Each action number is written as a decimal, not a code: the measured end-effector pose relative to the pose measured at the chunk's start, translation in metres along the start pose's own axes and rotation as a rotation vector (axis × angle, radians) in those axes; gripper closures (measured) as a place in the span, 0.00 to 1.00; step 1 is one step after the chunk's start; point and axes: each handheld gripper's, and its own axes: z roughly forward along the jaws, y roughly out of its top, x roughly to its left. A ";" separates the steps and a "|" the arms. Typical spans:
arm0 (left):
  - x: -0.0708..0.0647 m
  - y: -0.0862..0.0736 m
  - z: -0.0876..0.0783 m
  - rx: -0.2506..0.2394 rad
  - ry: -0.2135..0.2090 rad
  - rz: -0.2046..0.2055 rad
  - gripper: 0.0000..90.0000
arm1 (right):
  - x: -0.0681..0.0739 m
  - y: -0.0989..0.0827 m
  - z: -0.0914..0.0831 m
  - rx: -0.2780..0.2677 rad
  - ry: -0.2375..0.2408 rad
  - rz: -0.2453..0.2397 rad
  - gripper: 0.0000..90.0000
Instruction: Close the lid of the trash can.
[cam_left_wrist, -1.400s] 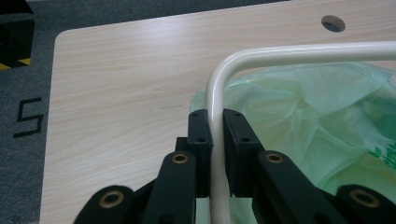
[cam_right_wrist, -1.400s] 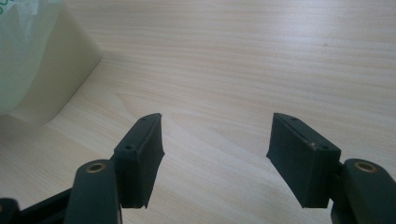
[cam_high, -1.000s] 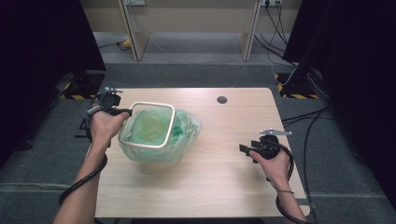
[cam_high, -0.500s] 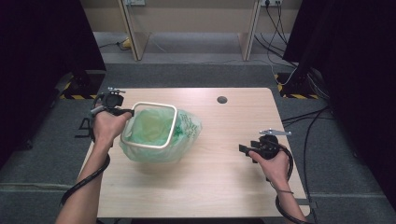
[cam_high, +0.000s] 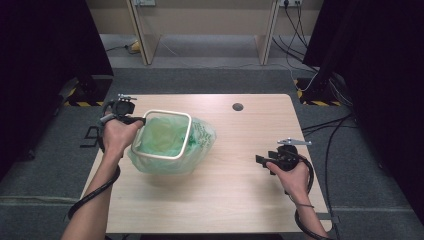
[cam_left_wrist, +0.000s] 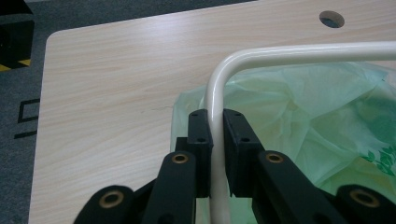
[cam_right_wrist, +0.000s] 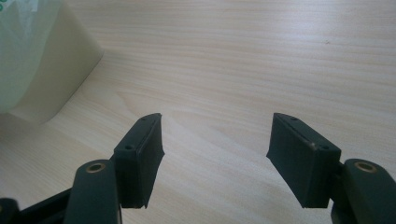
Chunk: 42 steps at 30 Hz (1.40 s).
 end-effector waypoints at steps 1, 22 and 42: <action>0.000 0.000 0.000 0.001 0.000 -0.001 0.90 | 0.000 0.000 0.000 0.000 0.000 -0.001 0.39; -0.003 0.002 0.008 0.013 0.016 -0.008 0.90 | 0.000 0.000 0.001 0.001 0.001 -0.001 0.39; -0.008 0.003 0.021 0.034 0.033 -0.030 0.90 | 0.002 0.002 0.001 0.003 0.004 -0.004 0.39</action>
